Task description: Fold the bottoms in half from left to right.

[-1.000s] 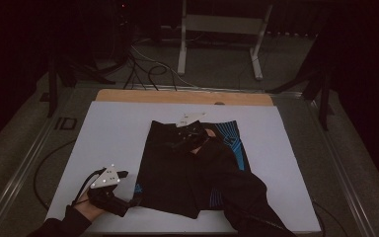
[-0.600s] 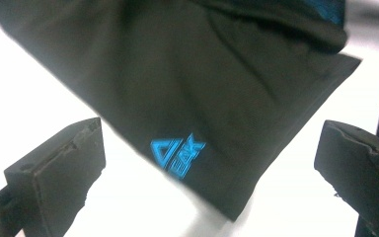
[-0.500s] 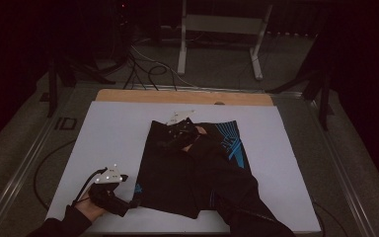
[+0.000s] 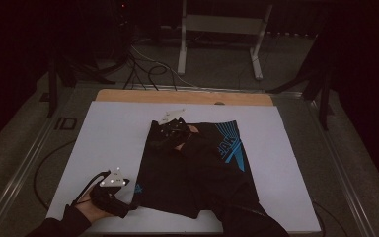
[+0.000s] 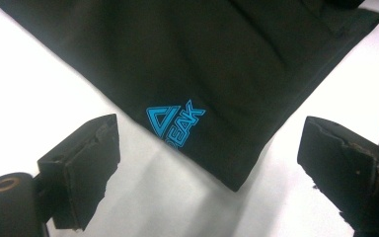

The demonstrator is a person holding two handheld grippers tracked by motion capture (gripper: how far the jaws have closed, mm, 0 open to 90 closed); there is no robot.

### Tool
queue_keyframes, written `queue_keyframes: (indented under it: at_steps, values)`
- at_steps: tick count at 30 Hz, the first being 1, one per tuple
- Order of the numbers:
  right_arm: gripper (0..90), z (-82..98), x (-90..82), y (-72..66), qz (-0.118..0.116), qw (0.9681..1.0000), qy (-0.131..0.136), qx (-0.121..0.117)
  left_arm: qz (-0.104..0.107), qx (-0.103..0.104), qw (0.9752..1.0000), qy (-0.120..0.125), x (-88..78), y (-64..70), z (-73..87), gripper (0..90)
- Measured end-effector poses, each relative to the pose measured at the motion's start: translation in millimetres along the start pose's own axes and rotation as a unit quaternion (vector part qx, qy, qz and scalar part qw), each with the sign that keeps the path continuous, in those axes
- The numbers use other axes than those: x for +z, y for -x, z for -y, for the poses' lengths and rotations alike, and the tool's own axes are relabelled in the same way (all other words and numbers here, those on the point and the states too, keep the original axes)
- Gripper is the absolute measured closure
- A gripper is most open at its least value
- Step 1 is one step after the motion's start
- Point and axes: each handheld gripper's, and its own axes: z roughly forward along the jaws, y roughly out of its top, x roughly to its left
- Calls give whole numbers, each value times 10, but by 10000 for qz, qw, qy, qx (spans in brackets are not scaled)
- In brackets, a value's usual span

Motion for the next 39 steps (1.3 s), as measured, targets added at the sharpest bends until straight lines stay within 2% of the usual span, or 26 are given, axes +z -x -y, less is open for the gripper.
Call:
queue_keyframes:
  at_steps: [2,8,16,18,24,27,28,31,33,39]
  values:
    - [99,-17,49,4,3,10000,-30,24,112,73,9998,-143,29,3,18,158]
    - [99,-40,121,6,6,10000,-80,32,245,134,9994,-227,46,-12,25,302]
    - [99,-44,204,10,-36,9999,-137,74,158,228,9986,-450,142,26,10,425]
    - [99,-48,217,11,-42,9999,-126,65,130,236,9986,-457,146,36,4,427]
    - [99,-54,250,13,-53,9998,-145,89,-96,396,9977,-538,171,76,-24,493]
    - [99,-47,271,13,-66,9998,-150,97,-119,357,9979,-522,173,66,-39,569]
    - [99,-46,276,13,-80,9998,-154,92,-132,262,9983,-495,175,55,-41,623]
    - [99,-44,297,8,-90,9998,-121,115,-81,174,9988,-442,181,42,-48,733]
    - [99,-44,311,8,-69,9998,-150,93,-64,179,9989,-422,181,48,-61,785]
    - [99,-40,352,26,-100,9997,-177,116,-77,175,9991,-372,156,79,-94,841]
